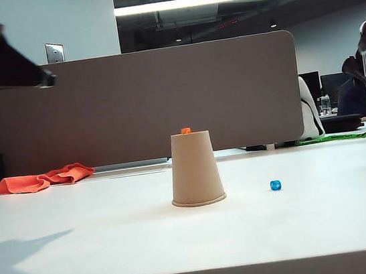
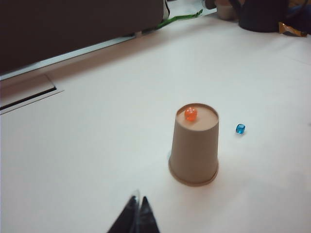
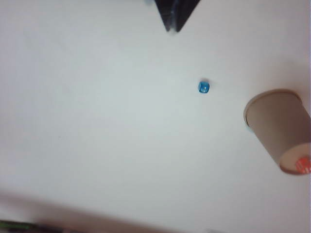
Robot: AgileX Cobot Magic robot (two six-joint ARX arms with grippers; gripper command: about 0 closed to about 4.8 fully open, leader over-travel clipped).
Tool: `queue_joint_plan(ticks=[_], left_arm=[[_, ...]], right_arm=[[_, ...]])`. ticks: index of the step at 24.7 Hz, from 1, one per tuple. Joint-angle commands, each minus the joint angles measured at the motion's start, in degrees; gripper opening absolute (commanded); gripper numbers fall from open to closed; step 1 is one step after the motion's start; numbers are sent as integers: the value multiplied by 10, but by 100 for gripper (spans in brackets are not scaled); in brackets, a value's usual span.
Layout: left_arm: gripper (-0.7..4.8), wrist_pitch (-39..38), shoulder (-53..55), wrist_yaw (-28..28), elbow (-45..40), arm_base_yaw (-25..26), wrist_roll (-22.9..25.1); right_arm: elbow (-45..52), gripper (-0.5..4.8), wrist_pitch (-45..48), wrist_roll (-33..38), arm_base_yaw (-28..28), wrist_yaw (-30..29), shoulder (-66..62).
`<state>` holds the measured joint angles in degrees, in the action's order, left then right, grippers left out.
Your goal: Throw the dice onto the paper cup, compare its value with the values of the other dice on the table, place the die with the higher value on the paper cup, and take no action if both dice have the same value.
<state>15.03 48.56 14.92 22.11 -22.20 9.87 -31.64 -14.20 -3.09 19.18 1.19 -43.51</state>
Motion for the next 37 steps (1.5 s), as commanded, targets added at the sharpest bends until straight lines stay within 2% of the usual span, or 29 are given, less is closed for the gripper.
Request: queue_joint_plan(ticks=[1, 4, 8, 11, 15, 18, 20, 21, 24, 27, 31, 37], left_arm=[[-6, 65, 59, 10, 26, -12, 12], [-6, 92, 95, 36, 43, -15, 33], [-6, 119, 157, 99, 77, -15, 90], [-6, 153, 196, 144, 87, -15, 99], [-6, 160, 239, 172, 103, -16, 100], [-5, 160, 274, 181, 119, -16, 148], [34, 160, 294, 187, 130, -16, 177], [87, 160, 308, 189, 141, -16, 183], [131, 160, 333, 212, 168, -16, 206], [131, 160, 348, 220, 184, -16, 218], [131, 160, 387, 276, 216, -16, 216], [163, 164, 420, 295, 236, -18, 216]], right_arm=[[-8, -1, -4, -1, 27, 17, -45], [-8, -1, -5, -1, 39, 17, -66], [-8, -1, 2, -2, 42, 17, -76], [-8, -1, 17, -2, 42, 17, -76], [-8, -1, 33, -2, 42, 17, -77], [-8, -1, 42, -2, 42, 16, -77], [-8, -1, 42, -2, 42, 15, -77], [-8, -1, 42, -2, 42, 15, -77], [-8, -1, 42, -2, 42, 15, -77], [-7, -1, 42, -2, 42, 14, -77], [-6, -1, 42, -2, 42, 15, -77], [-6, -1, 42, -2, 42, 15, -77]])
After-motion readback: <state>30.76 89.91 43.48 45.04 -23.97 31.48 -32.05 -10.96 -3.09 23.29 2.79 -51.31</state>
